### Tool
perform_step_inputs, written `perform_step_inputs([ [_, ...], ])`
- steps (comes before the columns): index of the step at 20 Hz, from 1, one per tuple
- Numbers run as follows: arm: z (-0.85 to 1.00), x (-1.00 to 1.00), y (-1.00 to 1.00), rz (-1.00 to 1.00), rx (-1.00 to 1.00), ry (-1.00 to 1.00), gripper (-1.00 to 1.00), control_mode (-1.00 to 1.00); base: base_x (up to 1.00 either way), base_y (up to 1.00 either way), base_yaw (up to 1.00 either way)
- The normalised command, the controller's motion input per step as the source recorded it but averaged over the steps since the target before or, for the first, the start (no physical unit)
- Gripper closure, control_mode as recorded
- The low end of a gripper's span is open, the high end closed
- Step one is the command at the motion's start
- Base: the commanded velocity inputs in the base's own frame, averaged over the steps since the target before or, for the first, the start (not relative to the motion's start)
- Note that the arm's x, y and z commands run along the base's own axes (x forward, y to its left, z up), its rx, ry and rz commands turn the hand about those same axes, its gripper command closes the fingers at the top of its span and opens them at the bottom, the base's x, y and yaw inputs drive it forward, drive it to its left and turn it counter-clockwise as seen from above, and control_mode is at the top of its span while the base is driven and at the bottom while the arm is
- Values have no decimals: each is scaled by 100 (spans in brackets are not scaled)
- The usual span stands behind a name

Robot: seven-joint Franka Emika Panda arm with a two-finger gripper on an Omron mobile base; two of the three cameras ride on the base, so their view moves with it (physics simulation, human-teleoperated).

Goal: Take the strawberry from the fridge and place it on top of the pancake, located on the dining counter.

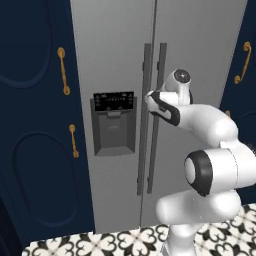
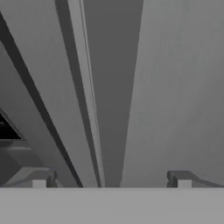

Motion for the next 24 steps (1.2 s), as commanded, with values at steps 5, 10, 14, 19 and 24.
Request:
perform_step_inputs([
  [5,-20,49,-3,0,0,0,-100,-100,0,0,0],
  [10,-12,39,-18,0,0,0,-100,-100,0,0,0],
  [14,-16,42,-5,0,-1,0,-100,-100,0,0,0],
  [19,-33,45,12,-6,-6,-4,100,-100,0,0,0],
  [24,-29,33,-3,-10,-3,-1,100,-100,0,0,0],
])
